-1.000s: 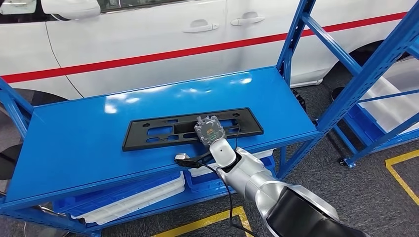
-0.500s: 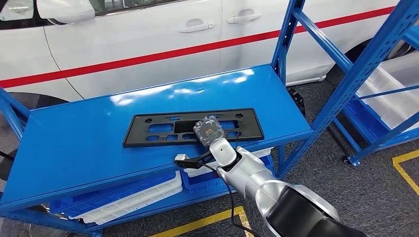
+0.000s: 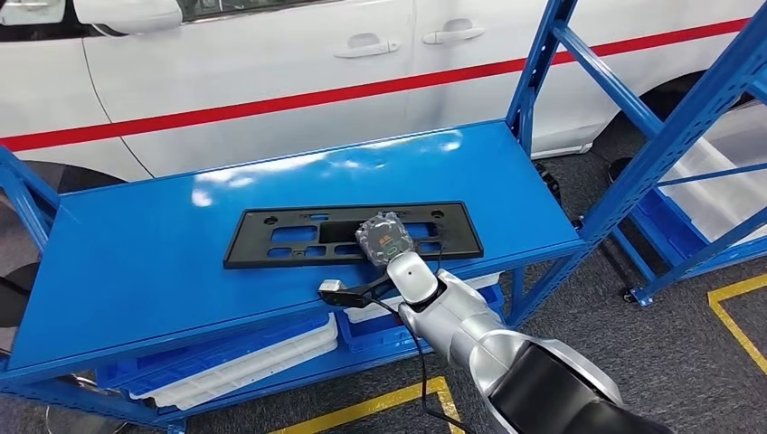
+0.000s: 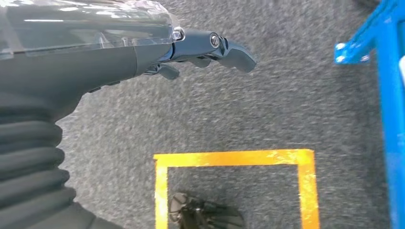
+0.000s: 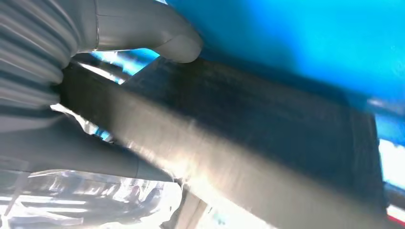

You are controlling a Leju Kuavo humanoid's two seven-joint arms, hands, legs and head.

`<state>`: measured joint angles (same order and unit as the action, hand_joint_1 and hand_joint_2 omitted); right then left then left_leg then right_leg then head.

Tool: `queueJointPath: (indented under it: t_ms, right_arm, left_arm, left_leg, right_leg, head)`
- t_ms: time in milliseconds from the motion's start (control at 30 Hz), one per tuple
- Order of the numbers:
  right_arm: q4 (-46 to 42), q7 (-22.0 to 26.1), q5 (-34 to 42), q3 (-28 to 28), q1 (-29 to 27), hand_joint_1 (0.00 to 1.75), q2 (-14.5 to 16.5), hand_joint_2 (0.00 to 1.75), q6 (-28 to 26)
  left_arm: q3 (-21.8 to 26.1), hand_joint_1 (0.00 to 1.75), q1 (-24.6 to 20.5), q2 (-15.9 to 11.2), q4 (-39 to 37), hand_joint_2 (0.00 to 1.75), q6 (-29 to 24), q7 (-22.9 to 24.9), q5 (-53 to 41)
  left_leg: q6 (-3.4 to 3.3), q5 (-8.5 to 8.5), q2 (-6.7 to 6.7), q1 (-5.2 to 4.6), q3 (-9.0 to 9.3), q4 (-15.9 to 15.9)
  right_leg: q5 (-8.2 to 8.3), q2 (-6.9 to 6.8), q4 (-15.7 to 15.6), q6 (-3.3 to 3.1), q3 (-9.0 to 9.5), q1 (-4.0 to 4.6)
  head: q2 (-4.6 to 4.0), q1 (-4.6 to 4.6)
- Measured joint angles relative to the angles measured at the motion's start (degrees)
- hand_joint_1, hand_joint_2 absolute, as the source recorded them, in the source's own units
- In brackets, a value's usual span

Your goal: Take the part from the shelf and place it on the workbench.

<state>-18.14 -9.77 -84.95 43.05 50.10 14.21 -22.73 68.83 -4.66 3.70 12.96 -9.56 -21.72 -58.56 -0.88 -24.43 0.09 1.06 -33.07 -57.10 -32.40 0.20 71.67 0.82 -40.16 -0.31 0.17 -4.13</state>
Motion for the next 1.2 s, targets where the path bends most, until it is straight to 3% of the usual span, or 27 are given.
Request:
queueJointPath:
  t_ms: [33, 67, 100, 167, 233, 300, 367, 400, 500, 533, 567, 600, 700, 767, 833, 900, 933, 1000, 1033, 1067, 1100, 1133, 1200]
  right_arm:
    - [0.0, 1.5, 1.6, -1.1, -0.1, 1.69, 0.0, 1.75, -0.4]
    - [-0.1, 2.7, 2.8, -2.1, -0.2, 1.69, 0.0, 1.75, -0.7]
    - [-0.2, 4.1, 4.1, -3.0, -0.2, 1.69, 0.0, 1.75, -0.8]
    - [-0.8, 9.4, 9.0, -5.0, -0.3, 1.69, 0.0, 1.75, -0.8]
    - [-2.9, 21.9, 19.5, -8.5, -0.6, 1.69, -0.1, 1.75, 0.0]
    - [-7.1, 37.0, 33.2, -13.4, -1.5, 1.69, -0.1, 1.75, 3.4]
    - [-13.5, 45.8, 45.7, -17.5, -3.5, 1.69, -0.2, 1.75, 9.3]
    - [-17.2, 47.3, 50.6, -18.9, -5.1, 1.69, -0.4, 1.75, 12.1]
    - [-26.5, 47.0, 57.0, -20.8, -9.6, 1.69, -1.4, 1.75, 15.7]
    - [-28.7, 46.7, 57.4, -21.0, -10.7, 1.69, -1.8, 1.75, 16.0]
    - [-30.4, 46.6, 57.7, -21.2, -11.6, 1.69, -2.1, 1.75, 16.0]
    - [-31.9, 46.5, 58.3, -21.4, -12.4, 1.69, -2.3, 1.75, 16.1]
    - [-37.0, 47.8, 64.7, -21.6, -14.6, 1.69, -3.3, 1.75, 18.4]
    - [-44.2, 48.7, 74.1, -21.5, -16.8, 1.69, -4.7, 1.75, 23.0]
    - [-53.4, 48.9, 82.8, -21.4, -19.6, 1.69, -6.5, 1.75, 28.6]
    - [-61.6, 48.9, 88.4, -21.5, -22.1, 1.69, -7.7, 1.75, 34.4]
    - [-65.2, 48.9, 90.6, -21.6, -23.1, 1.69, -8.0, 1.75, 37.4]
    - [-71.1, 48.9, 94.6, -21.6, -25.6, 1.69, -8.4, 1.75, 43.4]
    - [-73.5, 48.8, 96.4, -21.4, -26.9, 1.69, -8.6, 1.75, 46.0]
    - [-75.3, 48.6, 98.1, -21.0, -28.2, 1.69, -8.8, 1.75, 48.3]
    - [-76.9, 48.3, 99.5, -20.4, -29.0, 1.69, -9.0, 1.75, 50.1]
    - [-78.0, 47.9, 100.6, -19.6, -29.7, 1.69, -9.2, 1.75, 51.6]
    - [-79.8, 47.0, 102.4, -17.5, -30.7, 1.69, -9.4, 1.75, 54.3]
  left_arm:
    - [0.0, 0.0, 0.0, 0.0, 0.0, 1.75, 0.1, -0.3, 0.0]
    - [0.1, 0.0, -0.1, 0.0, 0.0, 1.75, 0.2, -0.6, 0.0]
    - [0.1, 0.0, -0.1, 0.0, 0.0, 1.75, 0.5, -0.7, 0.2]
    - [0.4, 0.0, -0.2, 0.0, 0.0, 1.75, 1.9, -1.6, 1.3]
    - [1.2, 0.0, -0.4, 0.0, 0.0, 1.75, 5.2, -3.6, 3.6]
    - [2.3, 0.0, -0.6, 0.0, 0.0, 1.75, 8.9, -5.6, 5.5]
    - [3.1, 0.0, -0.9, 0.0, 0.0, 1.75, 10.5, -6.6, 6.3]
    - [3.3, 0.0, -0.9, 0.1, 0.0, 1.75, 10.7, -6.9, 6.4]
    - [3.8, 0.0, -0.9, 0.2, 0.0, 1.75, 10.9, -7.1, 6.5]
    - [3.9, 0.0, -0.8, 0.2, 0.0, 1.75, 10.9, -7.1, 6.5]
    - [4.0, 0.0, -0.8, 0.2, 0.0, 1.75, 10.9, -7.1, 6.5]
    - [4.1, 0.0, -0.8, 0.2, 0.0, 1.75, 11.0, -7.1, 6.6]
    - [4.3, 0.0, -0.9, 0.2, 0.0, 1.75, 11.2, -7.0, 6.1]
    - [4.2, 0.0, -0.8, 0.2, 0.0, 1.75, 11.4, -6.9, 5.6]
    - [4.2, 0.0, -0.6, 0.2, 0.0, 1.75, 11.5, -6.9, 5.4]
    - [4.2, 0.0, -0.4, 0.2, 0.0, 1.75, 11.6, -7.0, 5.3]
    - [4.2, 0.0, -0.5, 0.2, 0.0, 1.75, 11.6, -7.2, 5.4]
    - [4.3, 0.0, -0.7, 0.2, 0.0, 1.75, 11.6, -7.4, 5.6]
    - [4.3, 0.0, -0.8, 0.2, 0.0, 1.75, 11.4, -7.5, 5.7]
    - [4.3, 0.0, -0.8, 0.2, 0.0, 1.75, 11.2, -7.6, 5.9]
    - [4.3, 0.0, -0.8, 0.2, 0.0, 1.75, 11.0, -7.6, 6.0]
    - [4.3, 0.0, -0.8, 0.2, 0.0, 1.75, 10.9, -7.4, 6.1]
    - [4.4, 0.0, -0.8, 0.3, 0.0, 1.75, 10.6, -7.0, 6.2]
  left_leg:
    - [0.0, -0.02, -0.01, 0.0, 0.0, 0.0]
    - [0.03, -0.06, -0.03, 0.0, 0.05, -0.1]
    - [0.11, -0.12, -0.07, 0.01, 0.15, -0.1]
    - [0.46, -0.36, -0.18, -0.04, 0.25, -0.3]
    - [1.08, -0.64, -0.2, -0.19, 0.14, -0.6]
    - [1.86, -0.79, -0.12, -0.12, 0.3, -0.6]
    - [2.53, -1.33, -0.01, 0.08, 0.58, -0.8]
    - [2.76, -2.34, 0.02, 0.11, 0.14, -2.1]
    - [3.17, -7.88, 0.05, 0.18, -4.56, -12.4]
    - [3.23, -8.97, 0.05, 0.19, -6.03, -15.5]
    - [3.22, -8.95, 0.05, 0.19, -6.59, -16.8]
    - [3.12, -7.74, 0.05, 0.18, -5.98, -15.7]
    - [2.37, -2.27, 0.02, -0.01, -0.77, -4.9]
    - [1.85, -1.63, -0.03, -0.32, 0.9, -1.2]
    - [1.37, -1.81, -0.1, -0.33, 1.06, -0.7]
    - [0.74, -1.63, -0.03, -0.08, 1.24, -0.3]
    - [0.43, -1.56, 0.06, 0.05, 1.37, -0.1]
    - [0.05, -1.67, 0.15, 0.01, 1.44, 0.0]
    - [-0.02, -1.74, 0.13, 0.0, 1.49, -0.1]
    - [-0.03, -1.83, 0.09, 0.01, 1.56, -0.1]
    - [0.06, -1.95, 0.04, 0.02, 1.65, -0.1]
    - [0.24, -2.13, 0.01, 0.06, 1.77, -0.3]
    - [0.86, -2.69, -0.02, 0.01, 1.85, -0.8]
  right_leg:
    - [-0.47, -0.01, 2.4, 0.11, -1.26, -0.11]
    - [0.18, -0.03, 2.8, 0.16, -1.53, -0.22]
    - [1.8, -0.05, 0.8, 0.16, -0.65, -0.33]
    - [5.66, -0.08, -7.0, -0.09, 3.03, -0.41]
    - [7.29, 0.0, -12.2, -0.61, 5.38, -0.17]
    - [7.19, 0.16, -13.1, -1.29, 5.76, 0.13]
    - [7.26, 0.06, -13.6, -1.97, 6.33, 0.04]
    - [7.33, -0.08, -13.8, -2.28, 6.57, -0.09]
    - [7.37, -0.4, -14.0, -2.88, 6.39, -0.03]
    - [7.38, -0.39, -14.0, -2.96, 6.22, 0.06]
    - [7.41, -0.34, -13.9, -2.99, 6.12, 0.12]
    - [7.41, -0.27, -13.9, -2.99, 6.1, 0.16]
    - [7.22, -0.13, -13.5, -2.64, 6.16, 0.27]
    - [7.13, -0.25, -13.3, -2.13, 5.92, 0.4]
    - [7.05, -0.4, -13.3, -1.53, 5.74, 0.45]
    - [5.97, -0.31, -12.0, -0.91, 5.25, 0.37]
    - [4.62, -0.24, -9.9, -0.63, 4.27, 0.3]
    - [1.11, -0.17, -2.4, -0.28, 0.69, 0.05]
    - [-0.05, -0.17, 1.1, -0.11, -1.15, -0.12]
    - [-0.22, -0.18, 3.1, 0.03, -2.29, -0.3]
    - [0.82, -0.2, 2.7, 0.13, -2.29, -0.5]
    - [2.76, -0.21, 0.1, 0.19, -1.17, -0.7]
    - [6.31, -0.23, -7.7, 0.13, 2.41, -0.89]
  head:
    - [0.0, -0.01]
    - [0.0, -0.01]
    - [0.0, -0.01]
    - [0.0, -0.01]
    - [0.0, -0.01]
    - [0.0, -0.01]
    - [0.0, 0.0]
    - [0.0, 0.0]
    - [0.0, -0.01]
    - [0.0, -0.01]
    - [0.0, -0.01]
    - [0.0, -0.01]
    - [0.0, -0.01]
    - [0.0, 0.0]
    - [0.0, 0.0]
    - [0.0, 0.01]
    - [0.0, 0.01]
    - [0.0, 0.01]
    - [0.0, 0.01]
    - [0.0, 0.02]
    - [0.0, 0.02]
    - [0.0, 0.02]
    - [0.0, 0.02]
